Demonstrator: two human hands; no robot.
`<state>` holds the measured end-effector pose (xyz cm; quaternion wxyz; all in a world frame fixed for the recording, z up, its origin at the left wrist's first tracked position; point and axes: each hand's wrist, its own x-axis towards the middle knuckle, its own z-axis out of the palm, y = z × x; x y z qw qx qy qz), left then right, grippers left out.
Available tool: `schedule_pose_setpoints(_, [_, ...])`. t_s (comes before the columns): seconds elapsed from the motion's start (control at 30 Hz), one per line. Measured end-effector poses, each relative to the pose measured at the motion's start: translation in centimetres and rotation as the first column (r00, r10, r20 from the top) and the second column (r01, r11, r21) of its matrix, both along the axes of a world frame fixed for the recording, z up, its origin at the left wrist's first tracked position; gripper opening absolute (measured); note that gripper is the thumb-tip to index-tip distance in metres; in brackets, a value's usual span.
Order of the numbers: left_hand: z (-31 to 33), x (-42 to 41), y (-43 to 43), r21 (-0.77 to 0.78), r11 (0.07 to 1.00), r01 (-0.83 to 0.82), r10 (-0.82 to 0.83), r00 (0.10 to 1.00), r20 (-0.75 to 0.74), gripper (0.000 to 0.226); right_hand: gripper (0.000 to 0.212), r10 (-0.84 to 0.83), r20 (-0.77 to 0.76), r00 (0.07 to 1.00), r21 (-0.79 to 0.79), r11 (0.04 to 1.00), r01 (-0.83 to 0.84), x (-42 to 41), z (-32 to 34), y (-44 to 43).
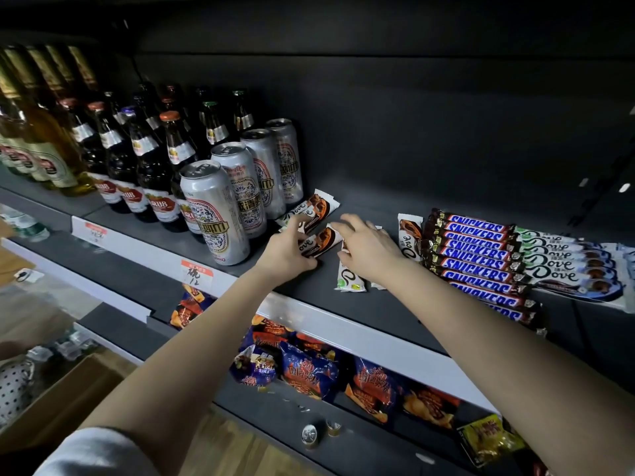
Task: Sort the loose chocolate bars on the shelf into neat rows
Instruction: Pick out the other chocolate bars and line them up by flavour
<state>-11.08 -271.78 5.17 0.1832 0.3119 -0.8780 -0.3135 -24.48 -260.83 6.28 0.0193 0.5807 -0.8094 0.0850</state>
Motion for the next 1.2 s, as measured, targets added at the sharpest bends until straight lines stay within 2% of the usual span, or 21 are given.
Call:
schedule_pose_setpoints(0.13, [-0.1, 1.3, 0.3, -0.081, 0.996, 0.029, -0.04, 0.991, -0.131, 0.073, 0.068, 0.055, 0.018, 0.998, 0.001, 0.998, -0.055, 0.2, -0.3, -0.3])
schedule_pose_setpoints(0.23, [0.5, 1.8, 0.5, -0.08, 0.996, 0.04, -0.06, 0.964, -0.258, 0.073, 0.066, 0.098, 0.004, 0.995, -0.024, 0.995, -0.098, 0.5, -0.1, -0.8])
schedule_pose_setpoints(0.33, [1.4, 2.0, 0.6, -0.078, 0.994, 0.073, -0.094, 0.947, -0.307, 0.074, 0.059, 0.114, -0.028, 0.993, -0.141, 0.983, -0.117, 0.2, 0.6, -0.8])
schedule_pose_setpoints(0.4, [1.8, 1.6, 0.7, -0.102, 0.989, 0.111, -0.137, 0.946, -0.295, 0.074, 0.058, 0.108, -0.068, 0.992, -0.165, 0.979, -0.118, -0.3, 1.3, -0.4])
schedule_pose_setpoints(0.53, [1.9, -0.4, 0.9, -0.185, 0.963, 0.197, -0.234, 0.95, -0.205, 0.07, 0.061, 0.054, -0.16, 0.986, -0.092, 0.993, -0.07, -2.1, 2.1, 1.5])
schedule_pose_setpoints(0.7, [2.3, -4.7, 2.3, -0.32, 0.937, 0.138, -0.214, 0.953, -0.214, 0.046, 0.059, -0.073, -0.199, 0.977, -0.198, 0.98, 0.033, -5.2, 3.0, 5.3])
schedule_pose_setpoints(0.87, [3.2, -9.7, 5.6, -0.418, 0.884, 0.212, -0.319, 0.925, -0.205, 0.046, 0.054, -0.188, -0.197, 0.962, -0.336, 0.935, 0.114, -8.1, 3.4, 10.5])
schedule_pose_setpoints(1.03, [3.5, -14.2, 10.2, -0.493, 0.822, 0.285, -0.421, 0.887, -0.188, 0.045, 0.056, -0.306, -0.105, 0.946, -0.373, 0.894, 0.247, -10.9, 3.1, 16.1])
schedule_pose_setpoints(1.2, [4.1, -18.3, 14.8, -0.519, 0.794, 0.317, -0.473, 0.858, -0.2, 0.046, 0.05, -0.375, -0.127, 0.918, -0.425, 0.857, 0.291, -13.5, 2.5, 21.6])
